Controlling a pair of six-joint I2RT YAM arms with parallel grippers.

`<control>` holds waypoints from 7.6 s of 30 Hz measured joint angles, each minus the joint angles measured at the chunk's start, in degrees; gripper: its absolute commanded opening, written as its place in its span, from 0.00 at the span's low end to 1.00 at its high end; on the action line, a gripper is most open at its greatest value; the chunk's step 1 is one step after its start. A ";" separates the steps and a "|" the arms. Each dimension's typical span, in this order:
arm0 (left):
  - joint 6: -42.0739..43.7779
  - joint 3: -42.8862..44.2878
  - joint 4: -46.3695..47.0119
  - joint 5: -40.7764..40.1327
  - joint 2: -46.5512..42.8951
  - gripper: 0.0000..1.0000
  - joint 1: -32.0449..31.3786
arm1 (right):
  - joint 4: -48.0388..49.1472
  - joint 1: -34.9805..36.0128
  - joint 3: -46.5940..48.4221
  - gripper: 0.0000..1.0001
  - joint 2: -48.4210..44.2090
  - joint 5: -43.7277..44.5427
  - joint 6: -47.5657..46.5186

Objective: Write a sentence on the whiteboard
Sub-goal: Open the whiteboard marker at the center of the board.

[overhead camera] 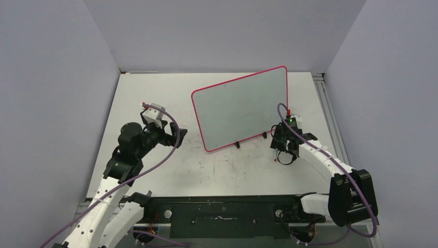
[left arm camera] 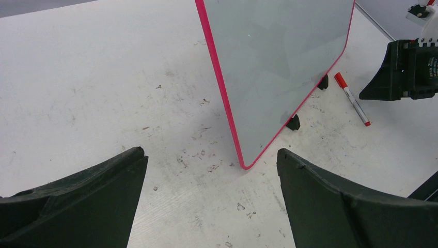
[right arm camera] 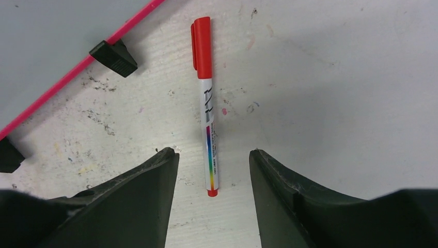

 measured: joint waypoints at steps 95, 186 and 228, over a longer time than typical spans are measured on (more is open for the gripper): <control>27.41 -6.78 -3.87 -25.75 8.92 0.58 -67.52 | -28.09 41.13 23.76 0.05 8.37 -51.74 -8.22; 16.39 -4.15 -7.13 1.55 7.91 0.00 -46.23 | -1.05 36.72 11.54 0.16 -10.78 -46.64 5.79; 16.63 -2.29 -1.90 -1.07 9.40 0.00 -47.25 | -10.95 34.75 18.25 0.05 -13.60 -43.39 -2.19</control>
